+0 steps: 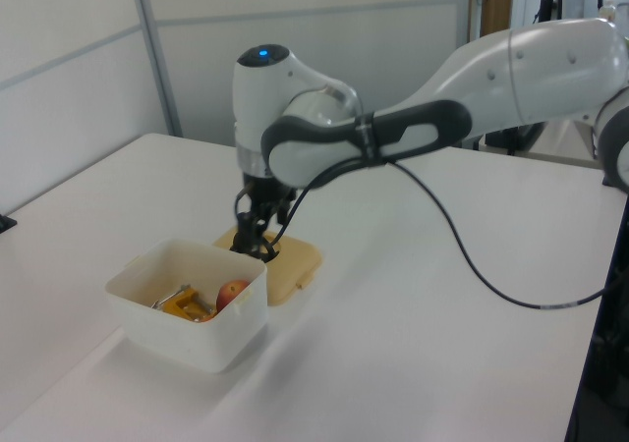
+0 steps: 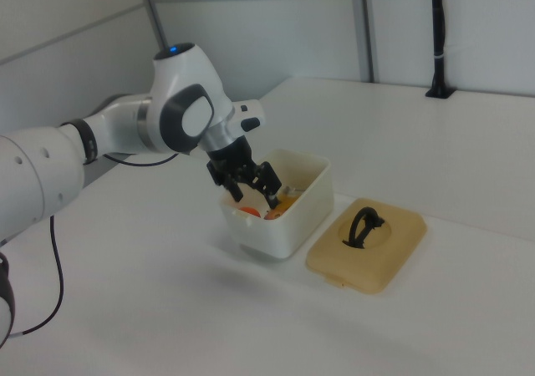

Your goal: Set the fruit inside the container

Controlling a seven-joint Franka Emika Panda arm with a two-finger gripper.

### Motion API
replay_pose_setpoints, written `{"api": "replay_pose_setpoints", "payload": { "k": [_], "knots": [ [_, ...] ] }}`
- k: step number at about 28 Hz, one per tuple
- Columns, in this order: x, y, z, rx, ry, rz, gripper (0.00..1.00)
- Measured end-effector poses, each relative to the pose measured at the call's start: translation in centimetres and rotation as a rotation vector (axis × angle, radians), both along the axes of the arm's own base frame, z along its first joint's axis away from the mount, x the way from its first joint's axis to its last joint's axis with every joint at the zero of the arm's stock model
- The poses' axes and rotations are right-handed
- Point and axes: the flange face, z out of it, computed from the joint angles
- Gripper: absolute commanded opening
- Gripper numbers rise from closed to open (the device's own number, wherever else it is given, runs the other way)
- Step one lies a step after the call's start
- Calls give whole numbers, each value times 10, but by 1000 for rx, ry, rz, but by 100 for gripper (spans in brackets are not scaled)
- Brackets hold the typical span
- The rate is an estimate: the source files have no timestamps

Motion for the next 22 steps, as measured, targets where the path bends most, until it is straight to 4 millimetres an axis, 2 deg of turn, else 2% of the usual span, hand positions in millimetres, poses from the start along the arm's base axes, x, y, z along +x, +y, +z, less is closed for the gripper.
{"api": "replay_pose_setpoints", "payload": {
  "k": [3,8,14,22],
  "knots": [
    [-17,-14,4,-34,124,46,100],
    [-29,-37,2,-51,231,87,100],
    [-30,-61,-6,-48,261,67,100],
    [-29,-78,-9,-29,267,40,100]
  ]
}}
